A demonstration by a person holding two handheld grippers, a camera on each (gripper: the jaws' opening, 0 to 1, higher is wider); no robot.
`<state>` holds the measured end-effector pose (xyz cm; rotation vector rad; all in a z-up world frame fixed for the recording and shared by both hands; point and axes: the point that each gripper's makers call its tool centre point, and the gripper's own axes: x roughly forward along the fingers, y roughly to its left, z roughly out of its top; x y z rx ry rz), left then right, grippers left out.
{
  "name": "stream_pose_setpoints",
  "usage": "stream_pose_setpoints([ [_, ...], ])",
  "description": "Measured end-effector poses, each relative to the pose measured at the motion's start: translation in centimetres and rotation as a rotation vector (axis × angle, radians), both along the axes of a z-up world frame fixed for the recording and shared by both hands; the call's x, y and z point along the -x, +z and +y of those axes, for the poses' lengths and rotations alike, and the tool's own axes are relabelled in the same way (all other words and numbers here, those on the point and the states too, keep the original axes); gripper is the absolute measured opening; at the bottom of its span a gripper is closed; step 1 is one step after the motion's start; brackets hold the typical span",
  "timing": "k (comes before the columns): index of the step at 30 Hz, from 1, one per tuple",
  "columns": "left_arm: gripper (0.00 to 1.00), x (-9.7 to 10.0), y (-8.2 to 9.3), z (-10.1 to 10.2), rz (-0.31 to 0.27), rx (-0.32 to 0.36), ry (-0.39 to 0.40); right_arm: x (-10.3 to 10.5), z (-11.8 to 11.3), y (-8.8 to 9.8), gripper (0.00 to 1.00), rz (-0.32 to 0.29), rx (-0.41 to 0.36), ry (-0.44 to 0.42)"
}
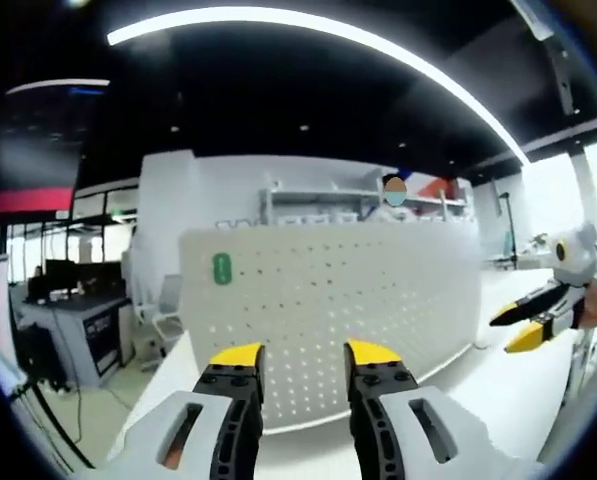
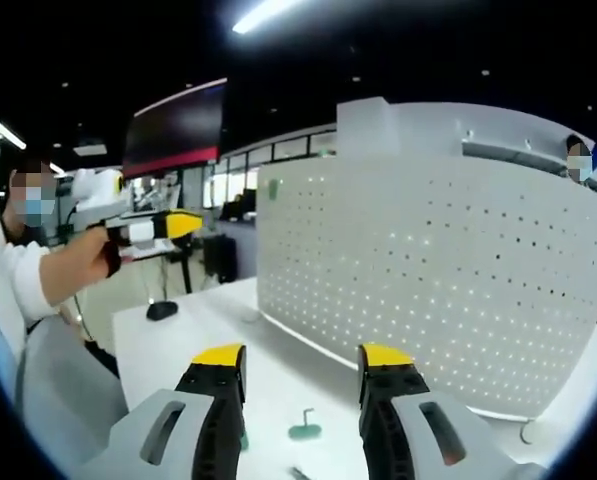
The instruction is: Insert the hook assembly into the mounting plate slot until the hook locks in place.
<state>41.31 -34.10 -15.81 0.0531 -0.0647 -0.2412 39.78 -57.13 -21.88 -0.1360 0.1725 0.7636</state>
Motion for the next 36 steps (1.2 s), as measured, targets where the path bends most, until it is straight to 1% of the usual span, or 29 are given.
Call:
stream_pose_setpoints([
  [5, 0.33, 0.0, -0.3, -0.4, 0.006, -0.013, -0.01, -0.2, 0.0, 0.0, 0.44, -0.002, 0.004, -0.001],
  [10, 0.34, -0.2, -1.1, -1.5, 0.031, -0.024, -0.041, -0.2, -0.4, 0.4, 0.44, -0.011, -0.001, -0.012],
  [12, 0.34, -0.3, -1.7, -2.3, 0.053, -0.031, -0.067, 0.0, -0.6, 0.3, 0.44, -0.011, -0.004, -0.017],
  [13, 0.34, -0.3, -2.1, -2.9, 0.074, -0.037, -0.094, 0.1, -0.7, 0.2, 0.44, -0.01, -0.004, -0.019],
  [16, 0.34, -0.4, -3.6, -4.0, 0.139, -0.049, -0.136, 0.2, -0.9, -0.1, 0.44, -0.003, -0.006, -0.025],
  [17, 0.34, -0.5, -3.9, -4.4, 0.15, -0.053, -0.15, 0.2, -1.0, 0.0, 0.44, -0.005, -0.007, -0.027],
  [19, 0.34, -0.5, -4.8, -5.3, 0.18, -0.086, -0.185, 0.3, -1.1, -0.1, 0.44, -0.004, -0.012, -0.029],
  [20, 0.35, -0.4, -5.6, -6.1, 0.216, -0.088, -0.218, 0.3, -1.1, -0.1, 0.44, -0.002, -0.013, -0.03],
  [21, 0.34, -0.4, -5.8, -6.5, 0.23, -0.085, -0.235, 0.3, -1.1, -0.2, 0.44, -0.001, -0.012, -0.031],
  [22, 0.34, -0.5, -6.0, -6.9, 0.23, -0.093, -0.247, 0.3, -1.2, -0.3, 0.44, 0.001, -0.01, -0.032],
  [24, 0.34, -0.5, -6.8, -7.8, 0.264, -0.126, -0.282, 0.3, -1.4, -0.4, 0.44, 0.002, -0.013, -0.036],
  [25, 0.34, -0.5, -7.1, -8.3, 0.28, -0.106, -0.304, 0.3, -1.5, -0.4, 0.44, 0.002, -0.015, -0.038],
  [26, 0.35, -0.6, -7.3, -8.5, 0.294, -0.105, -0.311, 0.4, -1.5, -0.4, 0.44, 0.002, -0.016, -0.04],
  [29, 0.34, -0.9, -7.9, -9.4, 0.316, -0.124, -0.338, 0.5, -1.8, -0.4, 0.44, 0.001, -0.017, -0.049],
  [31, 0.34, -1.0, -8.3, -10.2, 0.331, -0.128, -0.372, 0.7, -2.1, -0.4, 0.44, 0.002, -0.018, -0.056],
  [32, 0.34, -1.0, -8.4, -10.3, 0.337, -0.127, -0.377, 0.7, -2.2, -0.4, 0.44, 0.002, -0.017, -0.059],
  [34, 0.33, -1.1, -9.0, -11.2, 0.362, -0.118, -0.414, 0.7, -2.4, -0.5, 0.44, 0.004, -0.017, -0.066],
  [36, 0.33, -1.0, -9.7, -12.4, 0.372, -0.14, -0.471, 0.8, -2.7, -0.5, 0.44, 0.005, -0.02, -0.073],
])
